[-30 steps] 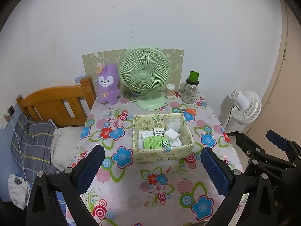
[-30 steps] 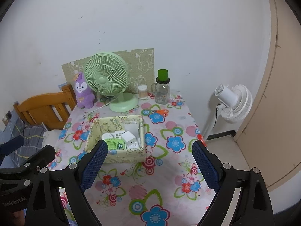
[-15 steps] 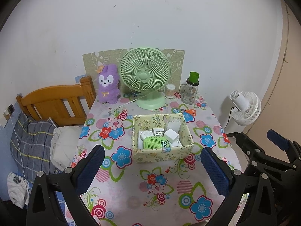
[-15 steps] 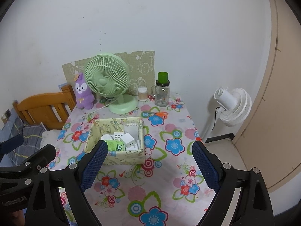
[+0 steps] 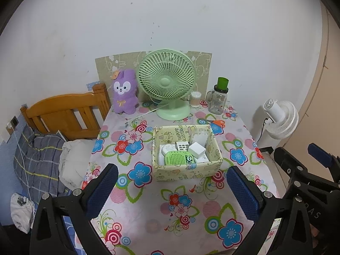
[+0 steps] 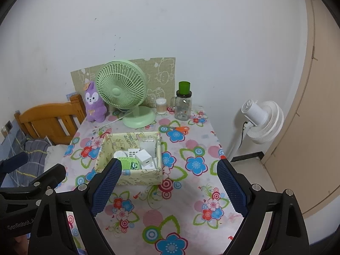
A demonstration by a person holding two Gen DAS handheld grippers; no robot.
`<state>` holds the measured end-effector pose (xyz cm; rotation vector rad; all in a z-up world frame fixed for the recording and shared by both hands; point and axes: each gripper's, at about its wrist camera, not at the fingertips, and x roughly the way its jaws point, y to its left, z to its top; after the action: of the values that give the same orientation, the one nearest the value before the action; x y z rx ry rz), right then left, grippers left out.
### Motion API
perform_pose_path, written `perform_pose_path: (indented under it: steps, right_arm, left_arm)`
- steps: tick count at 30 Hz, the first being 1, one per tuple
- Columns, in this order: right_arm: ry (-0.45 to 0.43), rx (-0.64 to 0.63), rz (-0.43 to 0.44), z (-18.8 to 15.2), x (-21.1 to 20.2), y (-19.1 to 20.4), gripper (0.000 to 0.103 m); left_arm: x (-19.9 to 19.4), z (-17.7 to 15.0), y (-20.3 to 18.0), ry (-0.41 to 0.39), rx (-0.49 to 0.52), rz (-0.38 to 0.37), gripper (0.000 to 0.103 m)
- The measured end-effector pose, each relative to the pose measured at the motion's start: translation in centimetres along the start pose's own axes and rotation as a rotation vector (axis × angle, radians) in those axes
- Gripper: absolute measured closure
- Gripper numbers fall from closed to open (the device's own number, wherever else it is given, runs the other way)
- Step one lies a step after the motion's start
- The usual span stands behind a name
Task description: Organize rigid objects
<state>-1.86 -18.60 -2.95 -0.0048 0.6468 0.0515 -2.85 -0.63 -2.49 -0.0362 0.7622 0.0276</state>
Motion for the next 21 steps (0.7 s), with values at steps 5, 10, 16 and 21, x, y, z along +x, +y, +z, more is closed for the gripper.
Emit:
perform_pose_path:
  steps: [5, 10, 16, 21]
  right_arm:
    - [0.008, 0.001, 0.001, -0.16, -0.03, -0.32, 0.01]
    - [0.007, 0.0, 0.001, -0.13, 0.01, -0.27, 0.01]
    - [0.007, 0.001, 0.003, -0.14, 0.05, -0.18, 0.01]
    - [0.006, 0.0, 0.003, -0.13, 0.11, -0.18, 0.01]
  left_arm:
    - [0.06, -0.07, 0.01, 0.001, 0.0, -0.001, 0.0]
    - [0.08, -0.14, -0.05, 0.0, 0.001, 0.002, 0.0]
    - [0.09, -0.15, -0.05, 0.002, -0.002, 0.0, 0.0]
    - [0.08, -0.15, -0.02, 0.002, 0.0, -0.001, 0.0]
